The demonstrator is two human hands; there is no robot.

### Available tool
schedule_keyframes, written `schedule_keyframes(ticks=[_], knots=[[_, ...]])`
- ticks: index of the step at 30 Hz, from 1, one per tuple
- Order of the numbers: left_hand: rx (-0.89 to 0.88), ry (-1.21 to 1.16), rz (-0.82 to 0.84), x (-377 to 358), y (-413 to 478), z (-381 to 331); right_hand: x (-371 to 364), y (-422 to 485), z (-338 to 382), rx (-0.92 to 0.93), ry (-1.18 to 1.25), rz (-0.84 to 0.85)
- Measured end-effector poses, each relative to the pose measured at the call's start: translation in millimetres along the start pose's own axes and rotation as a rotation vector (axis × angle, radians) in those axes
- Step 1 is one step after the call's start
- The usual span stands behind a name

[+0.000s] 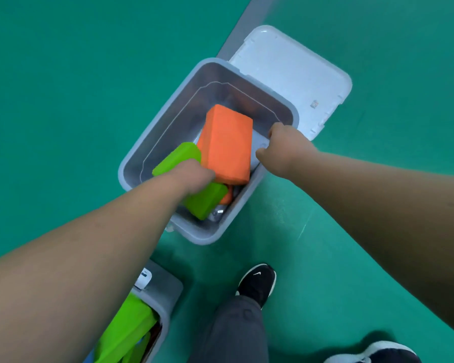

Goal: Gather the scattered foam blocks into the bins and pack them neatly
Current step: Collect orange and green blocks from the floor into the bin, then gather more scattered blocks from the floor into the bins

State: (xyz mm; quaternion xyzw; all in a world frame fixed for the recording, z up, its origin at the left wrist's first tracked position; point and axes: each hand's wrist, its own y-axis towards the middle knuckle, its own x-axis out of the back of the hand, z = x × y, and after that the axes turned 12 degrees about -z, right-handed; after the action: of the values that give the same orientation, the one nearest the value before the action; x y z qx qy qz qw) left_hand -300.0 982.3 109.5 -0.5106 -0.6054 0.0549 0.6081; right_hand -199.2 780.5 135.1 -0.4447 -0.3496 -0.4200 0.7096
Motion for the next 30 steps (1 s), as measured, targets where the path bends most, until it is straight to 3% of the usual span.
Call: schedule_keyframes(ticks=[7,15,24,30], knots=[[-0.147,-0.061,0.145,-63,-42,-96,23,-42,-90,-0.155,0.018,-0.019],[-0.371,0.24,0.289,-189,-146,-194,40,-171,-259,-0.496,0.106,-0.056],[-0.762,0.707,0.455,-400,-356,-231,-2,-461,-452,-0.934,0.286,-0.155],[-1.043,0.931,0.571,-557,-540,-205,-53,-683,-531,-1.261,0.431,-0.203]])
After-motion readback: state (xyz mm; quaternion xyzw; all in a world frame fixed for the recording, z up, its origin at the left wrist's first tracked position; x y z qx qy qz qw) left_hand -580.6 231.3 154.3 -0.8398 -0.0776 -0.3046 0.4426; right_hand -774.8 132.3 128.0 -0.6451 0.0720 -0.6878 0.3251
